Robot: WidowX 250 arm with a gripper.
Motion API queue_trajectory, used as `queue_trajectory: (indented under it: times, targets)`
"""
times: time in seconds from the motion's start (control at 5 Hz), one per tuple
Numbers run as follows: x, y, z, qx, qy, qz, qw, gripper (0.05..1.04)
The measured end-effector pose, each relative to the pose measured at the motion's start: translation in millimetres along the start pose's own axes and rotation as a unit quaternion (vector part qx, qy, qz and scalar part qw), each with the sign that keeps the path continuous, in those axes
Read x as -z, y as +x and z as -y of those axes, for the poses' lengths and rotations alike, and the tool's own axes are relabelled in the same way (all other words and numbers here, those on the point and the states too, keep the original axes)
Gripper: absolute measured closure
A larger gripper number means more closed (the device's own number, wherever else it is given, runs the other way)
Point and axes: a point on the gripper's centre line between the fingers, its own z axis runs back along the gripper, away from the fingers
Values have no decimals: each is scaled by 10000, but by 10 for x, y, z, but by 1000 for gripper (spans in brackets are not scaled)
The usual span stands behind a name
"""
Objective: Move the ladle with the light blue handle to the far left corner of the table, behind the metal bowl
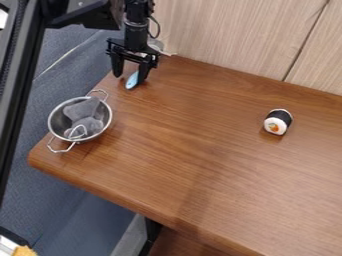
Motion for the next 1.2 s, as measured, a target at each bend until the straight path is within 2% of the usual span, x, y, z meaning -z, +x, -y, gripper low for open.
queue_trajectory:
  times: [0.2, 0.4, 0.6, 0.8, 1.0, 1.2]
  targets:
    - [10, 1, -13, -29, -1, 5, 10000, 82]
    - [20, -27, 6, -30, -41, 41, 10000, 83]
    - [2, -86, 74, 31, -237, 90, 9997, 83]
    - [-353, -64, 107, 38, -499, 584, 9970, 83]
    - [-610, -112, 57, -23, -597, 937, 9938, 83]
    - [-830, -172, -23, -102, -550, 1255, 9905, 83]
